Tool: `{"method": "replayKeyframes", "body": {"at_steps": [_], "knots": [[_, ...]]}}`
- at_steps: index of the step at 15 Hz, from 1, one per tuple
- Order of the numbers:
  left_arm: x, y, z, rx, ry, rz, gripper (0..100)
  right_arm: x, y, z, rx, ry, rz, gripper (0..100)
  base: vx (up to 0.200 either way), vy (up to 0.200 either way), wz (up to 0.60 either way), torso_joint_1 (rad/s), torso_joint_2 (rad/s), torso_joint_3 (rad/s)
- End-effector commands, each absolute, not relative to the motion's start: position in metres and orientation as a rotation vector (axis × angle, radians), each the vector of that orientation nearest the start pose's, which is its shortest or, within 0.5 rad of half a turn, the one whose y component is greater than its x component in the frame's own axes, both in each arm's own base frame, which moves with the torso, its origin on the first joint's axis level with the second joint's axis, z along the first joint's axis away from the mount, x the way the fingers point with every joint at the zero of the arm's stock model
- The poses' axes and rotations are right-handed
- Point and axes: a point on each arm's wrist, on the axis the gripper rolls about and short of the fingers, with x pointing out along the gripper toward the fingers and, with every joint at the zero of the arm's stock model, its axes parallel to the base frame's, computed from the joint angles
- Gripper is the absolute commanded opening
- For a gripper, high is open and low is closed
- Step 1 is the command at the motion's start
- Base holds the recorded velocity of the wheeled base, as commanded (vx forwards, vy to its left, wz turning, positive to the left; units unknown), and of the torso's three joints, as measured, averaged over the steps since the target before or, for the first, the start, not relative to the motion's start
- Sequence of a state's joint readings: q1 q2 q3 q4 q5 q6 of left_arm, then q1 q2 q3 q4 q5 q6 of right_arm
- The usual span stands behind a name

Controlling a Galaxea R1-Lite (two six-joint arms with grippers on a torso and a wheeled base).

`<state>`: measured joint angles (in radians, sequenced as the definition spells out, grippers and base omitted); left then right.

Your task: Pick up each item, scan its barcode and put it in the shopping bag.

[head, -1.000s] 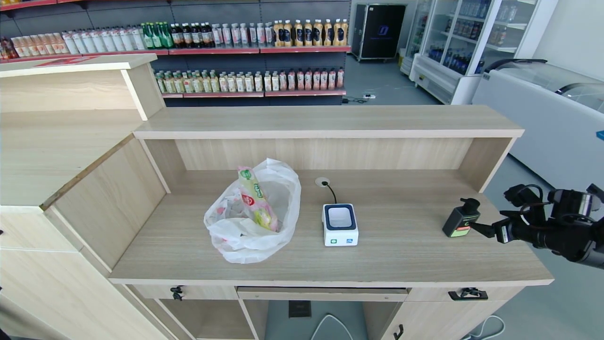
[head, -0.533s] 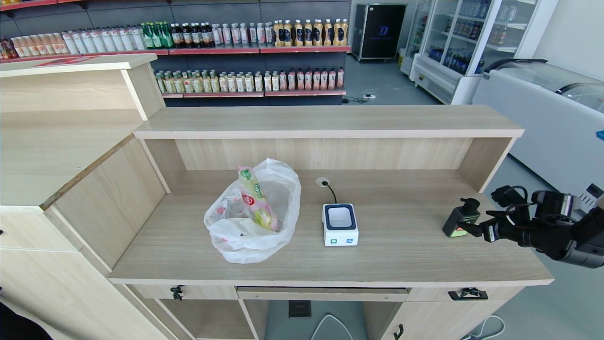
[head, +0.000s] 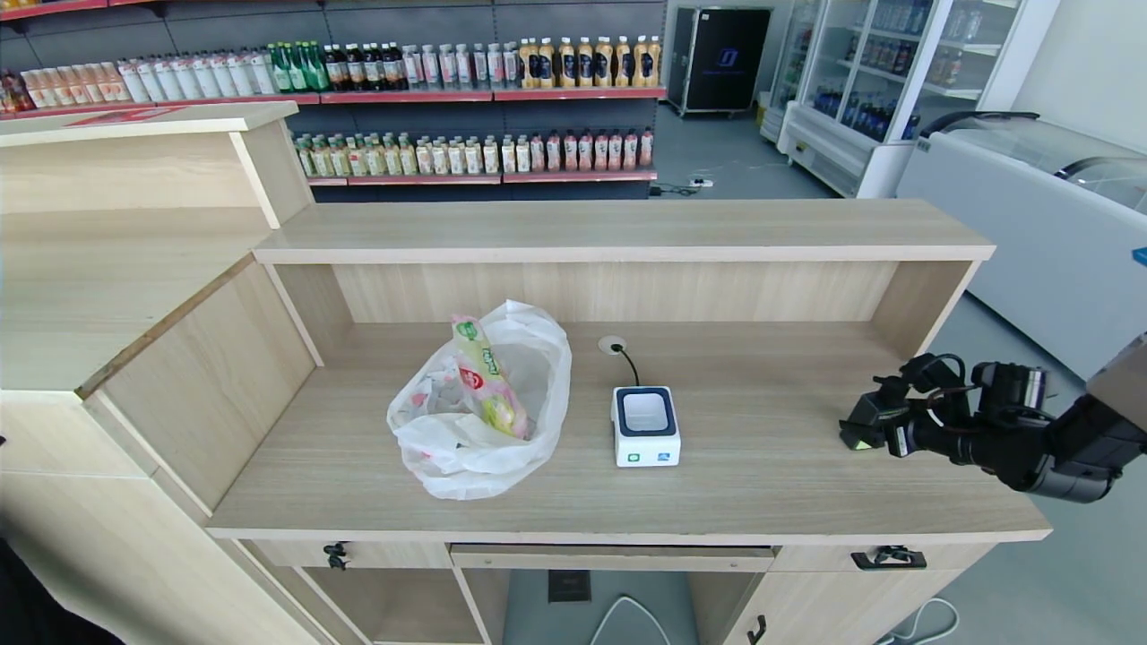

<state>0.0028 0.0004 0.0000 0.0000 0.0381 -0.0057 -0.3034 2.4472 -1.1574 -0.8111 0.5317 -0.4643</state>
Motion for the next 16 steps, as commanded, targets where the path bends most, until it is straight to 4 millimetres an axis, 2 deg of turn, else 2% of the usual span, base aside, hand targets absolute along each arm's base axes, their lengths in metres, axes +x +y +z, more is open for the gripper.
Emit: {"method": "replayKeyframes", "body": {"at_steps": [1,13,14,16], "knots": [[-0.023,0.001,0.075,-0.006,0.000,0.041,100,0.431,-0.116,-0.009,-0.258,0.376,0.334,100,0.000,0.000,0.00,0.000,0.00,0.000],[-0.023,0.001,0.075,-0.006,0.000,0.041,100,0.446,-0.111,-0.023,-0.268,0.358,0.350,100,0.000,0.000,0.00,0.000,0.00,0.000],[-0.023,0.001,0.075,-0.006,0.000,0.041,100,0.446,-0.109,-0.023,-0.269,0.357,0.353,0,0.000,0.000,0.00,0.000,0.00,0.000],[-0.023,0.001,0.075,-0.006,0.000,0.041,100,0.446,-0.109,-0.023,-0.272,0.355,0.354,0,0.000,0.000,0.00,0.000,0.00,0.000]]}}
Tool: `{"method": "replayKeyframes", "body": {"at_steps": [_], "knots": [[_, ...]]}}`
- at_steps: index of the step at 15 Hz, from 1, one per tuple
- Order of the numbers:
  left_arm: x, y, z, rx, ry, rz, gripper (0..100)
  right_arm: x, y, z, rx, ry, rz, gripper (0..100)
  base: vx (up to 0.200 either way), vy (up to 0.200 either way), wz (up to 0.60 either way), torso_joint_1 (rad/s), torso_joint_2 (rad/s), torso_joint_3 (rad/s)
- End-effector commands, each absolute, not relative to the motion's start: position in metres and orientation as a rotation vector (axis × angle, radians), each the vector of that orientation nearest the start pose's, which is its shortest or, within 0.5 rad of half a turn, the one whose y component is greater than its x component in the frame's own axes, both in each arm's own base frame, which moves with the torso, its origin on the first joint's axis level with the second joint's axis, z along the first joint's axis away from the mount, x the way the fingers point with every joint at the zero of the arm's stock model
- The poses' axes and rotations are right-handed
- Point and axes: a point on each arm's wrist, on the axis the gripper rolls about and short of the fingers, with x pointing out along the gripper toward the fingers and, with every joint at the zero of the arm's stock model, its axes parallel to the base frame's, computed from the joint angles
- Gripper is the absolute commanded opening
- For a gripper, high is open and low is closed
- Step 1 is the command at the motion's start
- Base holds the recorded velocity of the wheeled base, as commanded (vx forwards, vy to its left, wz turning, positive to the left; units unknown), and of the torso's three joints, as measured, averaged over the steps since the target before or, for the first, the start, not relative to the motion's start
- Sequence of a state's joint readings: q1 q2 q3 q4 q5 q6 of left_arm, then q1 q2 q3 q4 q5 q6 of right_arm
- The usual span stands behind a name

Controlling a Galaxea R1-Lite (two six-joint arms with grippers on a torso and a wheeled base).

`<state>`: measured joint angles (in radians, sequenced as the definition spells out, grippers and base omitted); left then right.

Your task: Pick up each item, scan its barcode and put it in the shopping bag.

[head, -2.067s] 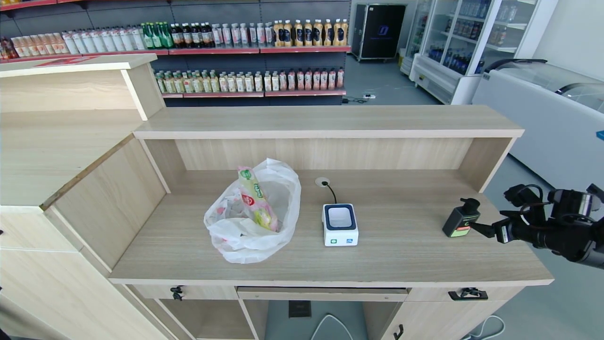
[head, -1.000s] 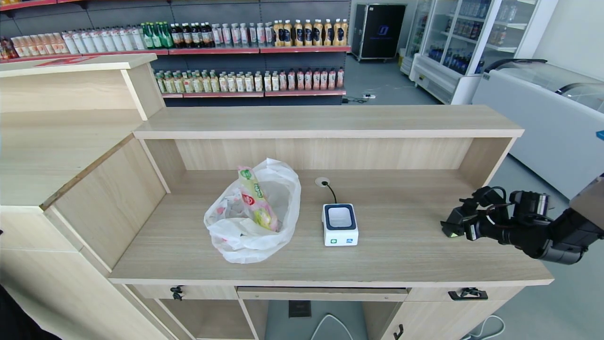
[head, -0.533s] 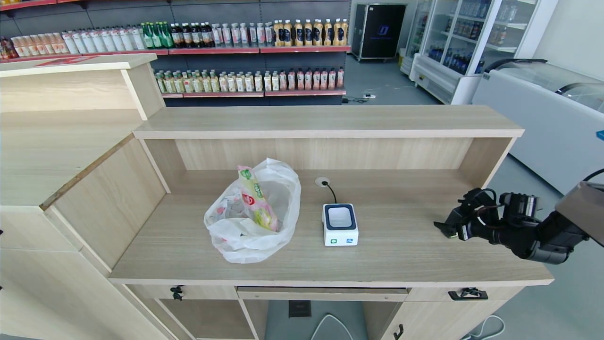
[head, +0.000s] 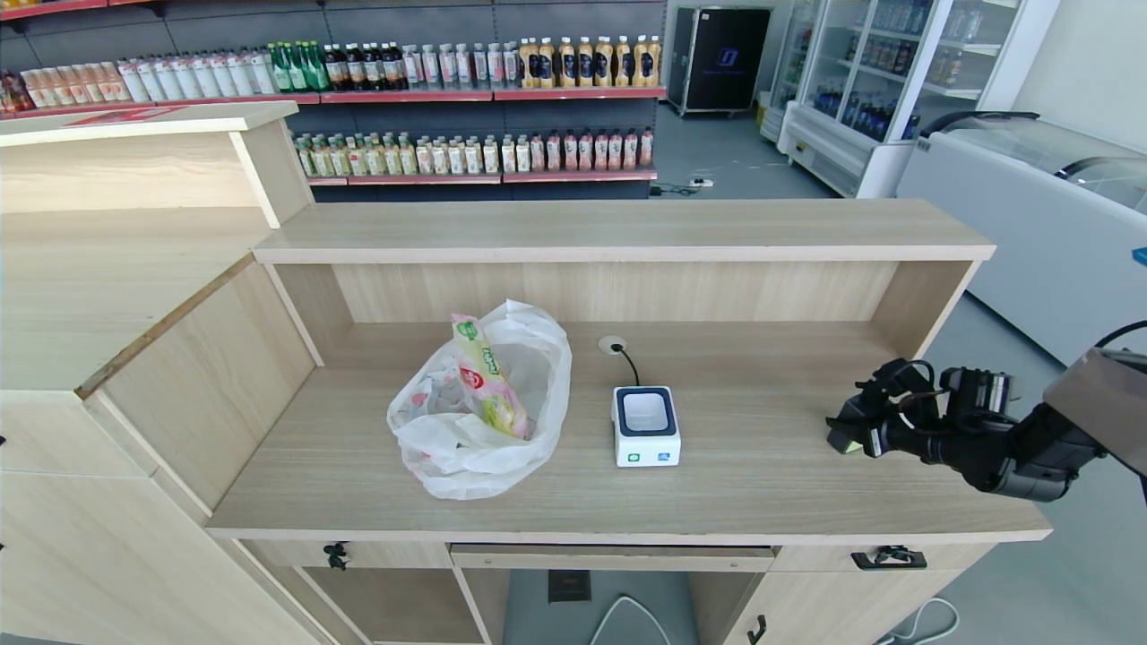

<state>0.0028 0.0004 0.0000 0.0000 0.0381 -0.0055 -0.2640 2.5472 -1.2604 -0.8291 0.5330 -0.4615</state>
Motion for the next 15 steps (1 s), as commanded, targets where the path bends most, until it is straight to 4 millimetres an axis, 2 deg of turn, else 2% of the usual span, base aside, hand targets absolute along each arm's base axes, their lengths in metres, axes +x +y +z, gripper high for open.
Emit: {"method": "replayKeyframes", "body": {"at_steps": [1,4,7,8,9,10,11,12,14,15], "knots": [[-0.023,0.001,0.075,-0.006,0.000,0.041,100,0.447,-0.106,-0.022,-0.284,0.338,0.358,0,0.000,0.000,0.00,0.000,0.00,0.000],[-0.023,0.001,0.075,-0.006,0.000,0.041,100,0.446,-0.106,-0.019,-0.291,0.330,0.355,0,0.000,0.000,0.00,0.000,0.00,0.000],[-0.023,0.001,0.075,-0.006,0.000,0.041,100,0.442,-0.103,0.012,-0.326,0.248,0.344,0,0.000,0.000,0.00,0.000,0.00,0.000],[-0.023,0.001,0.075,-0.006,0.000,0.041,100,0.438,-0.095,0.042,-0.365,0.170,0.352,0,0.000,0.000,0.00,0.000,0.00,0.000],[-0.023,0.001,0.075,-0.006,0.000,0.041,100,0.425,-0.085,0.083,-0.446,0.041,0.366,0,0.000,0.000,0.00,0.000,0.00,0.000],[-0.023,0.001,0.075,-0.006,0.000,0.040,100,0.410,-0.076,0.116,-0.527,-0.065,0.401,0,0.000,0.000,0.00,0.000,0.00,0.000],[-0.023,0.001,0.075,-0.006,0.000,0.041,100,0.396,-0.070,0.140,-0.609,-0.149,0.427,0,0.000,0.000,0.00,0.000,0.00,0.000],[-0.023,0.001,0.075,-0.006,0.000,0.041,100,0.368,-0.057,0.174,-0.741,-0.286,0.465,0,0.000,0.000,0.00,0.000,0.00,0.000],[-0.023,0.001,0.075,-0.006,0.000,0.041,100,0.320,-0.036,0.203,-0.842,-0.457,0.499,0,0.000,0.000,0.00,0.000,0.00,0.000],[-0.023,0.001,0.075,-0.006,0.000,0.041,100,0.298,-0.026,0.210,-0.872,-0.540,0.526,0,0.000,0.000,0.00,0.000,0.00,0.000]]}}
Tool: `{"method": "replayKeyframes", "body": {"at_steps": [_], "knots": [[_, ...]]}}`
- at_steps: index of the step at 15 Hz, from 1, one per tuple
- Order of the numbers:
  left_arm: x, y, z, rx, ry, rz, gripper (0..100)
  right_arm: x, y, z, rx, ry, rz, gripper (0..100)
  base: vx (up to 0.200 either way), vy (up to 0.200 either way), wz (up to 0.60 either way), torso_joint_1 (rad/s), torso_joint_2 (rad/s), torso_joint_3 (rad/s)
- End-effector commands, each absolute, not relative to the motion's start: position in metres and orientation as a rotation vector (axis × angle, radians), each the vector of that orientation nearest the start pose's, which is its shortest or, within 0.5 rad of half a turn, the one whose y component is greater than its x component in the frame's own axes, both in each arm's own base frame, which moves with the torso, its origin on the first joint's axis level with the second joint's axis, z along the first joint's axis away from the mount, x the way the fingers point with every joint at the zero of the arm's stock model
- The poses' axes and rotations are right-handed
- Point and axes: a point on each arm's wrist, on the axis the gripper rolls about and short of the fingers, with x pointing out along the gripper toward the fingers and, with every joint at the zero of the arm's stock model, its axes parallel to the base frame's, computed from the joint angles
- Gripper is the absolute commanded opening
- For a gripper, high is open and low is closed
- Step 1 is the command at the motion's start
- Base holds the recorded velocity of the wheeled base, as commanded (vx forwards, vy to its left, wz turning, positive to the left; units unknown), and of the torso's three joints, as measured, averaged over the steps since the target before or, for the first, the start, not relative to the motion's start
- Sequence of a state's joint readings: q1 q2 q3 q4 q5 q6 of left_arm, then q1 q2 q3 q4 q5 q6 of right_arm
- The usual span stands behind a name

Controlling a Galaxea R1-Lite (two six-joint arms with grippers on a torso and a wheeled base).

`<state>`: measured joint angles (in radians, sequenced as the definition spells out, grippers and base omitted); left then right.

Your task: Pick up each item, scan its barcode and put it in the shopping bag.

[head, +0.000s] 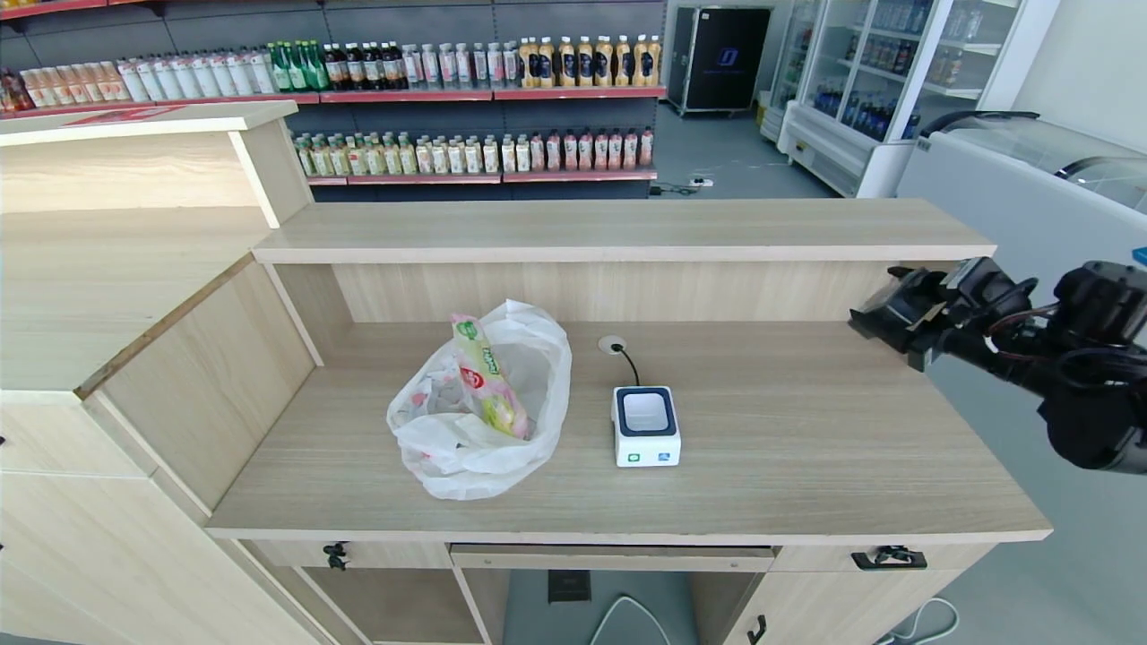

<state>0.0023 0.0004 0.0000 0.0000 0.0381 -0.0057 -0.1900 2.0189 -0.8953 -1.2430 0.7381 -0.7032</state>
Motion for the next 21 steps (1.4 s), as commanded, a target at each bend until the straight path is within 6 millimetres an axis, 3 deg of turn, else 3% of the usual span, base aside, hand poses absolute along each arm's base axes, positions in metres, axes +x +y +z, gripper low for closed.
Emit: {"method": "replayKeyframes", "body": {"at_steps": [1,2,3,6,9,14,18,21], "knots": [[-0.023,0.001,0.075,-0.006,0.000,0.041,100,0.298,-0.026,0.210,-0.872,-0.540,0.526,0,0.000,0.000,0.00,0.000,0.00,0.000],[-0.023,0.001,0.075,-0.006,0.000,0.041,100,0.257,-0.004,0.212,-0.899,-0.686,0.648,0,0.000,0.000,0.00,0.000,0.00,0.000],[-0.023,0.001,0.075,-0.006,0.000,0.040,100,0.244,0.006,0.218,-0.922,-0.751,0.726,0,0.000,0.000,0.00,0.000,0.00,0.000],[-0.023,0.001,0.075,-0.006,0.000,0.041,100,0.230,0.026,0.229,-0.947,-0.858,0.800,0,0.000,0.000,0.00,0.000,0.00,0.000],[-0.023,0.001,0.075,-0.006,0.000,0.041,100,0.199,0.063,0.249,-0.935,-1.054,0.900,0,0.000,0.000,0.00,0.000,0.00,0.000],[-0.023,0.001,0.075,-0.006,0.000,0.041,100,0.155,0.083,0.260,-0.878,-1.218,0.996,0,0.000,0.000,0.00,0.000,0.00,0.000],[-0.023,0.001,0.075,-0.006,0.000,0.041,100,0.122,0.088,0.266,-0.864,-1.359,1.025,0,0.000,0.000,0.00,0.000,0.00,0.000],[-0.023,0.001,0.075,-0.006,0.000,0.041,100,0.117,0.085,0.269,-0.866,-1.377,1.015,0,0.000,0.000,0.00,0.000,0.00,0.000]]}}
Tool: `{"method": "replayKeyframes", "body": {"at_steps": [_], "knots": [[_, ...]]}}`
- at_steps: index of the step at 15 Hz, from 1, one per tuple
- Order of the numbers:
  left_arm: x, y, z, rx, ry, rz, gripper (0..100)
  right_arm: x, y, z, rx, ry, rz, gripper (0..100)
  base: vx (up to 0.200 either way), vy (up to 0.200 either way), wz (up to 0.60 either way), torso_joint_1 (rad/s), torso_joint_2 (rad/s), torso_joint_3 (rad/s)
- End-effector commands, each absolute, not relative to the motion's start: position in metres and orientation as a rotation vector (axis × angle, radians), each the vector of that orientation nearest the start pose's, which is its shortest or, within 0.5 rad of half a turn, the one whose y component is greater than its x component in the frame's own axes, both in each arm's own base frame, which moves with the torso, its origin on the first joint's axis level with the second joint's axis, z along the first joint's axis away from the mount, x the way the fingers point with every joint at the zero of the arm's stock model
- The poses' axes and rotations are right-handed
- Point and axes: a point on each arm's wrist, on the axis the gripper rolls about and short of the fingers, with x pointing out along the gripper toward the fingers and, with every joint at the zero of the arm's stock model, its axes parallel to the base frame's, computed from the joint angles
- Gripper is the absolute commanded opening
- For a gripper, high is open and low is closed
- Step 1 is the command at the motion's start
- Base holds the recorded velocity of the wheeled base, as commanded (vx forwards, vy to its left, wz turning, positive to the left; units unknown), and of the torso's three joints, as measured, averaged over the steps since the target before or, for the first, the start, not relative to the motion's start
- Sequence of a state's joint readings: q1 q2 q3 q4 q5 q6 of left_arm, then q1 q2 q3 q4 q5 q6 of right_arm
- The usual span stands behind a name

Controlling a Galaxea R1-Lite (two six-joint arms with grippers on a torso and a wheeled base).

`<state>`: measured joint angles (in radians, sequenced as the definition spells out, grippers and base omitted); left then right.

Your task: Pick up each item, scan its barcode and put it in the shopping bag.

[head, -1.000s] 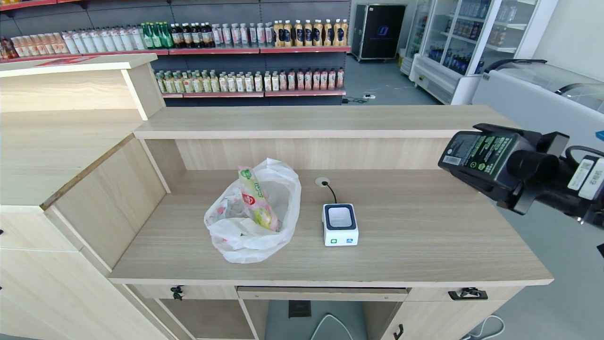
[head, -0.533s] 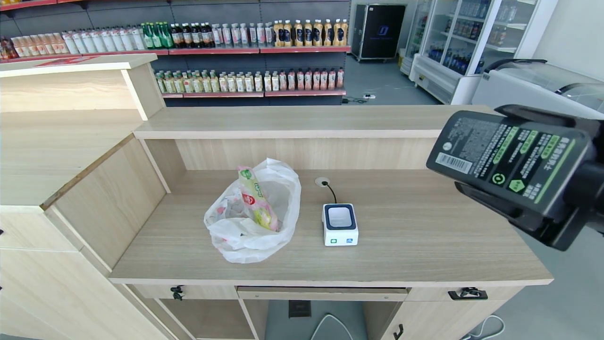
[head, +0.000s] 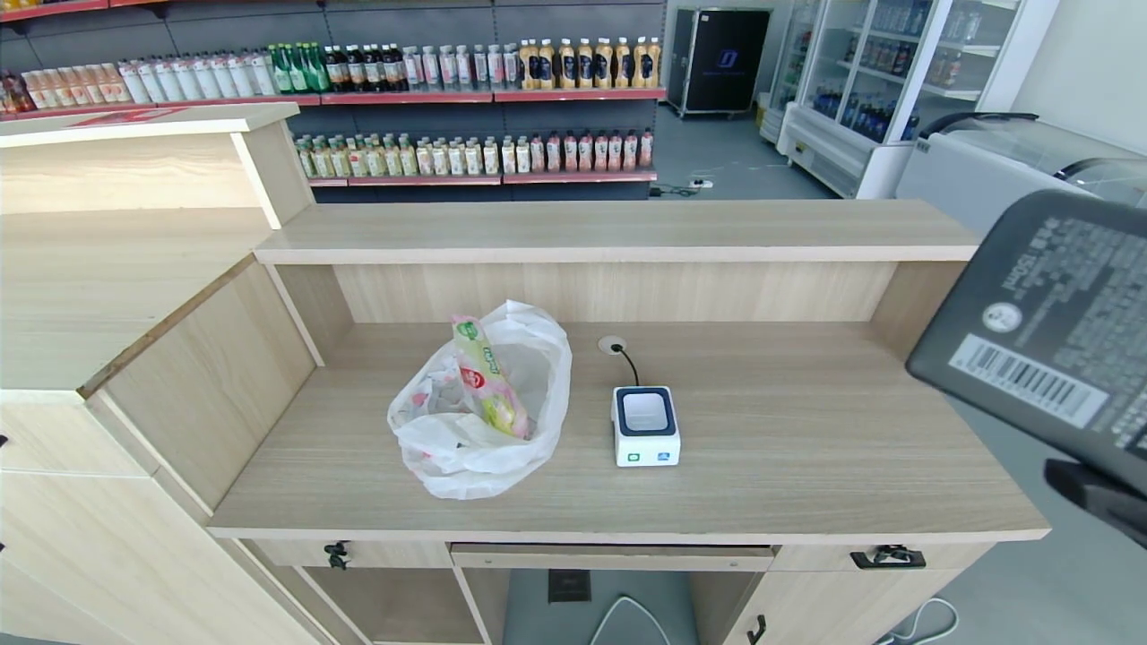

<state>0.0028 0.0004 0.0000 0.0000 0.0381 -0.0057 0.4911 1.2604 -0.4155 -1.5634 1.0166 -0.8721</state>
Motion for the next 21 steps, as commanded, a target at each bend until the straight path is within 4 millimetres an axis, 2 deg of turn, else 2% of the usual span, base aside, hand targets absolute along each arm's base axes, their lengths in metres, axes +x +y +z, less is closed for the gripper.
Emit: {"method": "replayKeyframes", "body": {"at_steps": [1,15,18,20,21], "knots": [[-0.023,0.001,0.075,-0.006,0.000,0.041,100,0.115,0.085,0.270,-0.867,-1.379,1.011,0,0.000,0.000,0.00,0.000,0.00,0.000],[-0.023,0.001,0.075,-0.006,0.000,0.041,100,0.114,0.084,0.267,-0.867,-1.353,1.024,0,0.000,0.000,0.00,0.000,0.00,0.000],[-0.023,0.001,0.075,-0.006,0.000,0.041,100,0.115,0.075,0.265,-0.784,-1.079,0.937,0,0.000,0.000,0.00,0.000,0.00,0.000],[-0.023,0.001,0.075,-0.006,0.000,0.041,100,0.106,0.064,0.278,-0.567,-0.872,0.841,0,0.000,0.000,0.00,0.000,0.00,0.000],[-0.023,0.001,0.075,-0.006,0.000,0.041,100,0.107,0.060,0.281,-0.529,-0.810,0.769,0,0.000,0.000,0.00,0.000,0.00,0.000]]}}
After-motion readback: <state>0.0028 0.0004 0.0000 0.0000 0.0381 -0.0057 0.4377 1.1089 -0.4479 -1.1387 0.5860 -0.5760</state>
